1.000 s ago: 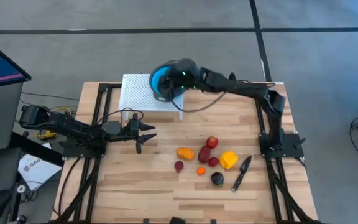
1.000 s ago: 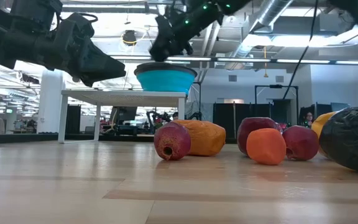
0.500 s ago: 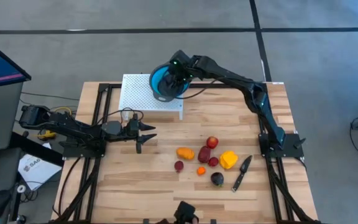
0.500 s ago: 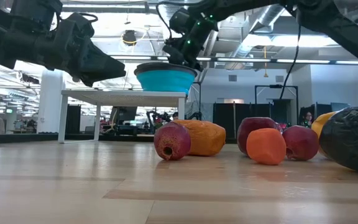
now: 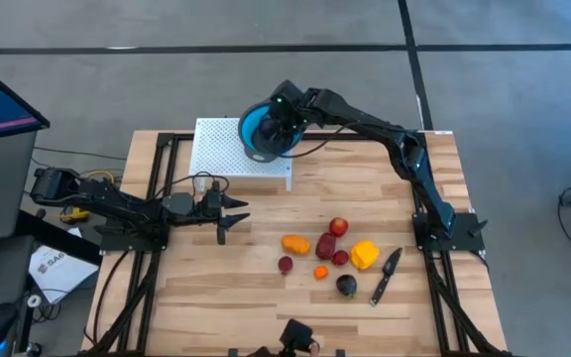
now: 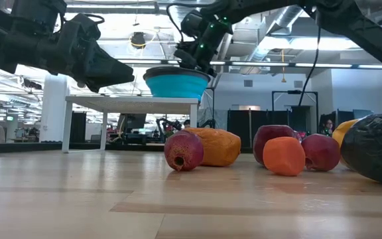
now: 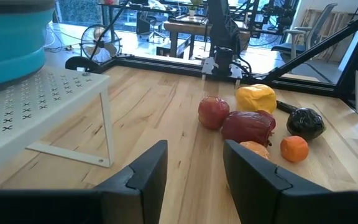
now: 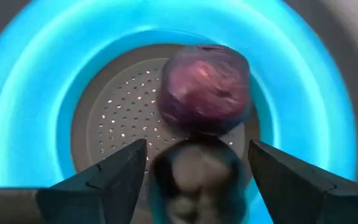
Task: Pick & Place Fruit
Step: Put the black plum into the blue strainer bowl, then put the yellow mango into the blue strainer bowl
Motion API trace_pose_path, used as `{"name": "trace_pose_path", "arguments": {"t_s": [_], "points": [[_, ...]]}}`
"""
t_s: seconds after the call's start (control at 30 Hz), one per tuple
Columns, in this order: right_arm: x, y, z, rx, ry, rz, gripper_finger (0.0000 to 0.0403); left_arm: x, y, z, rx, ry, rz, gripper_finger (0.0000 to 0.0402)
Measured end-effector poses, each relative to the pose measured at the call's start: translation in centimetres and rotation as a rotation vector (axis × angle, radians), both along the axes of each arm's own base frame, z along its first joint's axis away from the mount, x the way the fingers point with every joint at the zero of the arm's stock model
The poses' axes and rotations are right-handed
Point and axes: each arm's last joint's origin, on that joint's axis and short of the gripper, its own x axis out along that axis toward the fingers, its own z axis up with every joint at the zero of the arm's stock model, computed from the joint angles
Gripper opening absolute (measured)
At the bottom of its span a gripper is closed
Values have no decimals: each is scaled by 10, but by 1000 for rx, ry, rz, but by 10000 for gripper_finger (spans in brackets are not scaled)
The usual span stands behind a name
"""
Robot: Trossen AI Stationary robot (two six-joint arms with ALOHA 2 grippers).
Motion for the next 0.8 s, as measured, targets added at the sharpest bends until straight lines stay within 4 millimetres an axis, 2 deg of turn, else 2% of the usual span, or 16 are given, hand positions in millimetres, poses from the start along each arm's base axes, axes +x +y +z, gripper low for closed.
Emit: {"name": "trace_pose_path", "arguments": {"t_s": [0.3,0.43,0.67,0.73,0.8], "points": [[1,-4,6,-117,-3,-60,281,0,0,0,1,0,4,149],[-4,-1,28,-201,-55,-48,281,0,0,0,1,0,4,149],[-21,31,73,-312,-84,-5,282,0,0,0,0,0,4,149],[-29,46,82,-314,-80,20,282,0,0,0,0,0,3,149],[-36,64,81,-316,-47,42,282,0,0,0,0,0,3,149]]}}
